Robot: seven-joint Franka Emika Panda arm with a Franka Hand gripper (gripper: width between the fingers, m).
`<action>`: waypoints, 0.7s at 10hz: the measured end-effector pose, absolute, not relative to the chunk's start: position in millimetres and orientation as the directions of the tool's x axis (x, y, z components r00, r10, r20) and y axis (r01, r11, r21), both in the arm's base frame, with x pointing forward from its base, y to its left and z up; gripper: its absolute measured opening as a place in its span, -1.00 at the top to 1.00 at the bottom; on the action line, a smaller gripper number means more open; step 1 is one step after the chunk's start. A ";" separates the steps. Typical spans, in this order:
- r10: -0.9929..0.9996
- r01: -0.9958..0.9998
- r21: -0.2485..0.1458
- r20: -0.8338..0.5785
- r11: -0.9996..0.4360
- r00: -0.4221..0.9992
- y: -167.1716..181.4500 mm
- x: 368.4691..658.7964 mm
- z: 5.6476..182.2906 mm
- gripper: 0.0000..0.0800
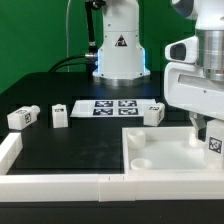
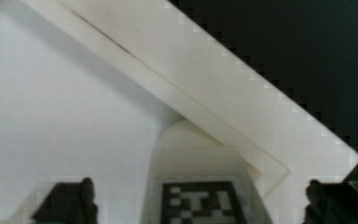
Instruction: Assemble one leg
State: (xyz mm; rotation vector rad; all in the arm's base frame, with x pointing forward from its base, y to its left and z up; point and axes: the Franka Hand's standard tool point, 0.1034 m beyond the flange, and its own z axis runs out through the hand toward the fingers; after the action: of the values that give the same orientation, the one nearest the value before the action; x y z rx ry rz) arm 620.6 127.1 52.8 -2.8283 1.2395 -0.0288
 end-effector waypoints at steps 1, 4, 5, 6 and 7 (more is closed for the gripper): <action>-0.614 -0.613 -0.055 0.007 -0.788 0.789 125.8 621.1 53.4 -0.59; -0.265 -0.264 -0.046 0.023 -0.963 0.964 127.2 620.4 54.6 -0.62; -0.169 -0.169 -0.038 0.008 -0.985 0.986 123.6 619.2 54.1 -0.62; -0.028 -0.028 -0.030 0.002 -0.999 1.000 121.9 618.7 53.5 -0.62; 0.076 0.077 -0.027 0.004 -0.997 0.997 121.6 618.6 53.5 -0.62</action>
Offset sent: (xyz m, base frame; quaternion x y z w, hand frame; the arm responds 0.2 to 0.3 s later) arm -0.0064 0.0083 0.0065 0.0019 -0.0143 -0.3142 0.9492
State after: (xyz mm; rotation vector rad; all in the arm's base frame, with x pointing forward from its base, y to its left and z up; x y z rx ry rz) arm 618.6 121.6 53.5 -3.1125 -0.1193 -0.0052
